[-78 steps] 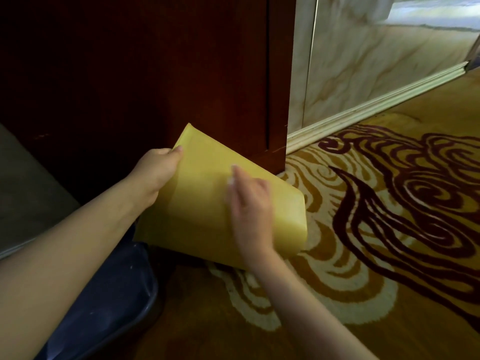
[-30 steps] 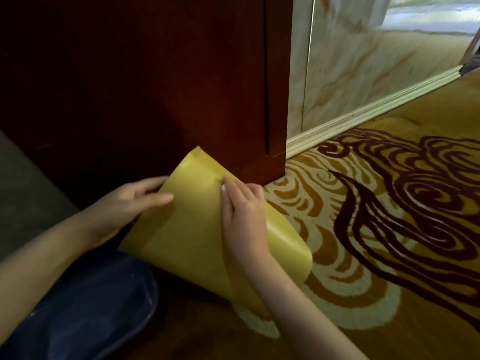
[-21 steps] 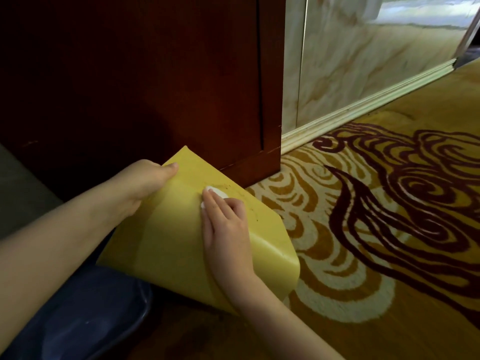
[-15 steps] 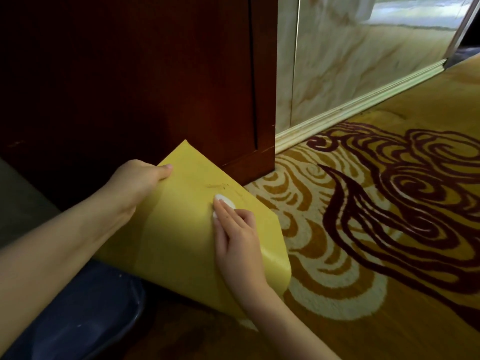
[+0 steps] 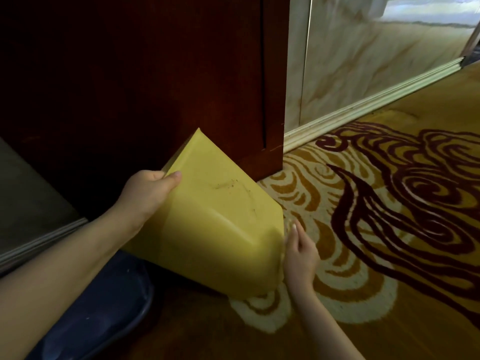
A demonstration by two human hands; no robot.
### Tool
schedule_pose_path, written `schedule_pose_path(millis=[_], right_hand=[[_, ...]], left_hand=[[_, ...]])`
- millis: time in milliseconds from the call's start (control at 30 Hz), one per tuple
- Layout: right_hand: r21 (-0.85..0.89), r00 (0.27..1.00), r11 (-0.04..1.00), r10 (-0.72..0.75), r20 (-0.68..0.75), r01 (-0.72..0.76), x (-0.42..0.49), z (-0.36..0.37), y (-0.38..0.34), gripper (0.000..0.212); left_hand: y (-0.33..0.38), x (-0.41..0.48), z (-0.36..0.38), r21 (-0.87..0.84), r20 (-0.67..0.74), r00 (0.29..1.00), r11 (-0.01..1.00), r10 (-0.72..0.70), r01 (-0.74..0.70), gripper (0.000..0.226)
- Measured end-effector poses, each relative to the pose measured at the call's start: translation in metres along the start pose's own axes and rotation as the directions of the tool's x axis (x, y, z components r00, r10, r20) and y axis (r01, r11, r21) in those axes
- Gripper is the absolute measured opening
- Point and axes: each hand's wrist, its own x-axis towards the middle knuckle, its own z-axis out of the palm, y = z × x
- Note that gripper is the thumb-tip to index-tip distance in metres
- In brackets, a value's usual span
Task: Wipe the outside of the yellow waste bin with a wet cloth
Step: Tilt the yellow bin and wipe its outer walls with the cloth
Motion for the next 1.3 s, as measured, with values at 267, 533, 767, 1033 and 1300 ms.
schedule_pose_path(millis=[267,533,767,1033,1300], right_hand=[[0.208,0.729,0.793,-0.608,0.313,0.572,-0.033,0.069,-0.142,0.036],[0.033,0.764,0.861,-0.467,0.446,0.507,-0.008,0.087,-0.097,0.039],[-0.161,0.934,0.979,-0.061,0.351,0.124,0.039,0.058,-0.019,0.040],[-0.118,0.949,0.955,0.285,0.132,-0.271,0.045,0.024,0.039,0.036],[0.264,0.867,0.841,0.497,-0.034,-0.472,0.057,0.008,0.018,0.035]], left_hand=[[0.002,-0.003,0.009,0.029,0.006,0.998,0.997,-0.065,0.065,0.037],[-0.011,-0.003,0.001,0.150,-0.033,0.999,0.988,-0.037,0.041,0.066],[-0.017,-0.004,-0.002,0.136,-0.019,0.998,0.989,-0.061,0.063,0.063],[-0.010,-0.003,0.012,0.163,0.014,0.999,0.986,0.040,-0.042,0.068],[-0.020,-0.002,0.001,0.163,-0.024,0.999,0.986,0.025,-0.020,0.063]])
